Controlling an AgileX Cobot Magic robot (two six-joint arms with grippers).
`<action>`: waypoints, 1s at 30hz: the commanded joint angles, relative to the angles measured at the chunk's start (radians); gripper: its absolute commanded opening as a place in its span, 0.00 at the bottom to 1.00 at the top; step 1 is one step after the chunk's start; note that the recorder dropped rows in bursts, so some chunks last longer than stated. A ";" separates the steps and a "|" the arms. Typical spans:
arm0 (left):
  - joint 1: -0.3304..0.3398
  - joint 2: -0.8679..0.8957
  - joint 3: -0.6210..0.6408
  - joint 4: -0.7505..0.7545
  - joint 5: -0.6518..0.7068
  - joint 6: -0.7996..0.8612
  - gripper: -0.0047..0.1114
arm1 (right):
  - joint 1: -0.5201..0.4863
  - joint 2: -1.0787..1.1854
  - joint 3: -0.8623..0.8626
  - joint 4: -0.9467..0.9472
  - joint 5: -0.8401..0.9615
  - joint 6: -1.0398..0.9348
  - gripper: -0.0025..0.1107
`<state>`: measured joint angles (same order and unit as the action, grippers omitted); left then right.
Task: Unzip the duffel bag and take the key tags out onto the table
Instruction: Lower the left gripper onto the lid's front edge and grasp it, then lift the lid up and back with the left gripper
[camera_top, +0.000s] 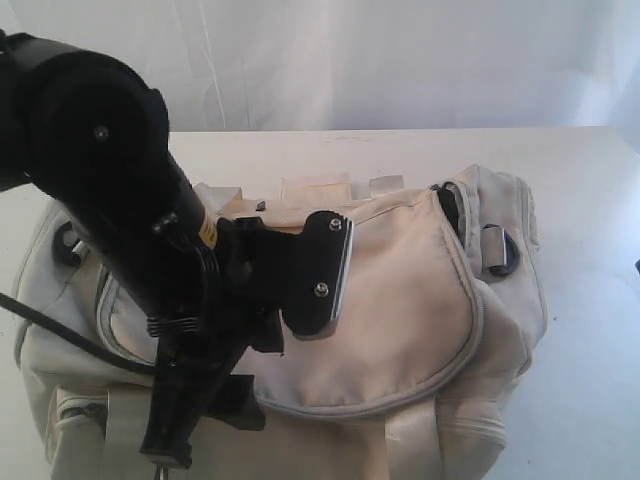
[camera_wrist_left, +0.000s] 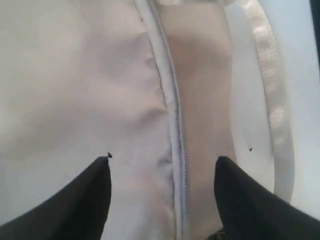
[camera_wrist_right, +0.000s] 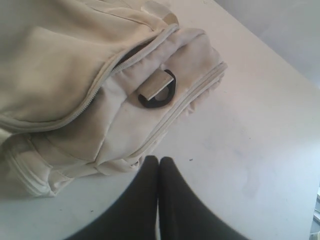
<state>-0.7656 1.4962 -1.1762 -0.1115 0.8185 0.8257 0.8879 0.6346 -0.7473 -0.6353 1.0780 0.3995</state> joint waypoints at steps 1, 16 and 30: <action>-0.006 0.029 0.001 0.019 0.013 -0.035 0.57 | -0.001 -0.005 0.001 -0.020 -0.017 0.009 0.02; -0.006 0.009 -0.093 0.124 0.064 -0.113 0.04 | -0.001 -0.005 0.001 -0.014 -0.007 0.015 0.02; 0.184 0.063 -0.279 0.524 -0.574 -0.258 0.04 | -0.001 -0.005 0.001 -0.001 -0.007 0.032 0.02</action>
<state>-0.6475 1.5248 -1.4506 0.3933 0.4273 0.5854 0.8879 0.6346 -0.7473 -0.6408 1.0699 0.4238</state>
